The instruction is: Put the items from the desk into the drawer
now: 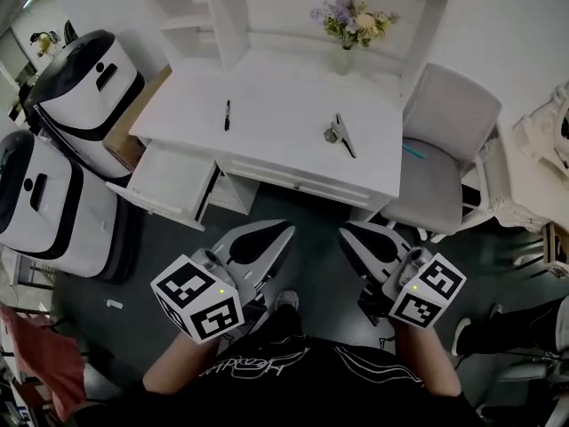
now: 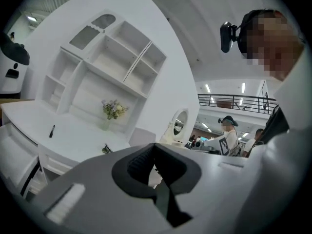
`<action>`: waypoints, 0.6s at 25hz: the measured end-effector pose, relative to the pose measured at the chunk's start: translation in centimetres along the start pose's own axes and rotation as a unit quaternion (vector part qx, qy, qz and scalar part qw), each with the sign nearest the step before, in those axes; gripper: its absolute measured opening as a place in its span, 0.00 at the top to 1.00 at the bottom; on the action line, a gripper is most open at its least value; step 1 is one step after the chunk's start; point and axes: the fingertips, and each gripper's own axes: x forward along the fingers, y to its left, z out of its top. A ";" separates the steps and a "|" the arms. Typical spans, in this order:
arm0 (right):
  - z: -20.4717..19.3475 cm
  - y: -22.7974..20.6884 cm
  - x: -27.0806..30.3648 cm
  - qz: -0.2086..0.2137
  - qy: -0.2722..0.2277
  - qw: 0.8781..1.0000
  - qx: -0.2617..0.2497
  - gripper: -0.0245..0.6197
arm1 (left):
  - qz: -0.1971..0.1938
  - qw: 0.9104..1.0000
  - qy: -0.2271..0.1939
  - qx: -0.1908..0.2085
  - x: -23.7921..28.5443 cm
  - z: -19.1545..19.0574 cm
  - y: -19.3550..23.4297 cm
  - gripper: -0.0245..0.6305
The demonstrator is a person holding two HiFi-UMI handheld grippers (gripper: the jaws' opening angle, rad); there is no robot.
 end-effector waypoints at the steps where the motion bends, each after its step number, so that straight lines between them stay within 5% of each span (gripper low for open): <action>1: 0.6 -0.9 1.2 -0.001 -0.010 1.000 0.007 0.95 | -0.002 1.000 0.001 -0.005 0.5 0.4 1.6 0.95; 7: 1.6 -6.0 6.2 -0.043 0.013 0.999 -0.017 0.95 | -0.008 0.999 0.015 -0.030 2.7 1.2 9.2 0.95; 15: 0.6 -12.4 8.6 -0.085 0.037 0.996 0.004 0.95 | -0.013 0.998 0.035 -0.042 6.1 1.3 13.5 0.95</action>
